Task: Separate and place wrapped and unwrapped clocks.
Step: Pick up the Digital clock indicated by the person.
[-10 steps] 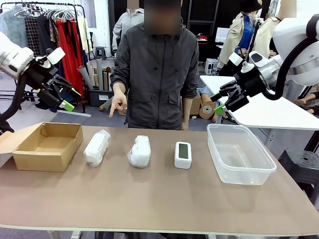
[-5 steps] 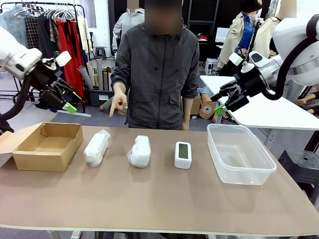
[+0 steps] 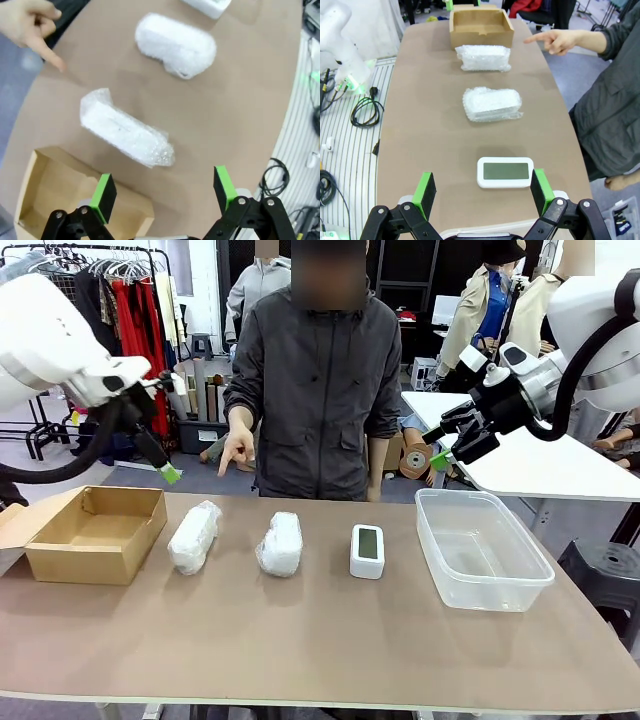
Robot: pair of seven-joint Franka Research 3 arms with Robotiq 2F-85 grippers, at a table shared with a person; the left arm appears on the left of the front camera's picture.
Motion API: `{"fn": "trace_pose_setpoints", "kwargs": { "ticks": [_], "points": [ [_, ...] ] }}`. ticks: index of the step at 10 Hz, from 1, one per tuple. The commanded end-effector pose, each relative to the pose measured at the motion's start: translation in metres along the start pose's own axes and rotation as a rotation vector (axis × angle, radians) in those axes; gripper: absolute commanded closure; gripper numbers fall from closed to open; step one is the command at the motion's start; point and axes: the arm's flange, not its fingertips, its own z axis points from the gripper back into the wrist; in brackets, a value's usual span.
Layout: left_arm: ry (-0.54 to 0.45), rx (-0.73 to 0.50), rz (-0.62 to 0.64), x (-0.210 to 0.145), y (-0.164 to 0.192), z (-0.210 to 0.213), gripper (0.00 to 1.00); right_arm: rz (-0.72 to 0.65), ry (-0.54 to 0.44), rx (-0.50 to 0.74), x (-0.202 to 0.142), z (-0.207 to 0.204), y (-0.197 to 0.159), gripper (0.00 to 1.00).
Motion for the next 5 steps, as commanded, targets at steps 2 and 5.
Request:
{"fn": "trace_pose_setpoints", "kwargs": {
  "ticks": [2, 5],
  "points": [
    [0.135, 0.089, 0.044, 0.018, -0.012, -0.017, 0.00, 0.006, -0.005, -0.002, 0.002, 0.002, 0.001, 0.00],
    [0.118, 0.071, 0.028, 0.019, -0.015, -0.021, 0.00, 0.006, -0.005, -0.002, 0.002, 0.002, 0.001, 0.00]
  ]
}}
